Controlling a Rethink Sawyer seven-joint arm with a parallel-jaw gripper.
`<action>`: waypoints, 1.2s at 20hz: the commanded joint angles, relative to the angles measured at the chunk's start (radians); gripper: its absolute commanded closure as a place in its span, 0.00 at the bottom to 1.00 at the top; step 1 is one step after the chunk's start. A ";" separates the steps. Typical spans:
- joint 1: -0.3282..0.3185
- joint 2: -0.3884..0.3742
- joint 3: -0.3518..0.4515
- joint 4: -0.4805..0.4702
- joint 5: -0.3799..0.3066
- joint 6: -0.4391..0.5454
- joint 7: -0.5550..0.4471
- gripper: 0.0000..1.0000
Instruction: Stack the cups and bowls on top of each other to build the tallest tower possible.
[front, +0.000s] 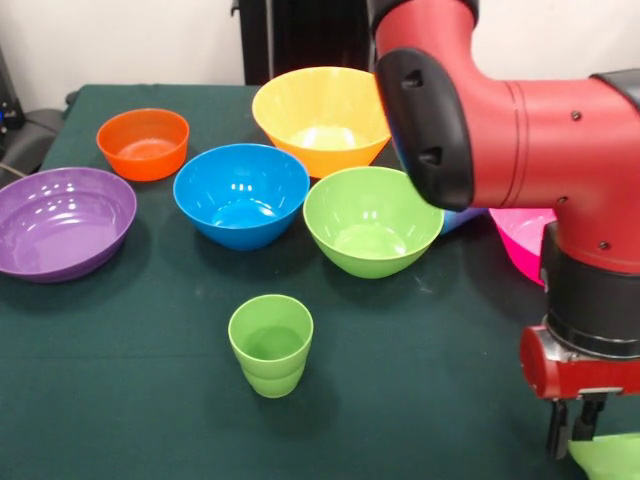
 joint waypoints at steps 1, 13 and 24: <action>0.029 0.042 0.023 0.088 -0.004 0.045 0.186 1.00; 0.026 0.013 0.007 0.123 -0.012 0.076 0.143 1.00; -0.003 -0.095 0.007 0.276 -0.016 0.136 0.068 1.00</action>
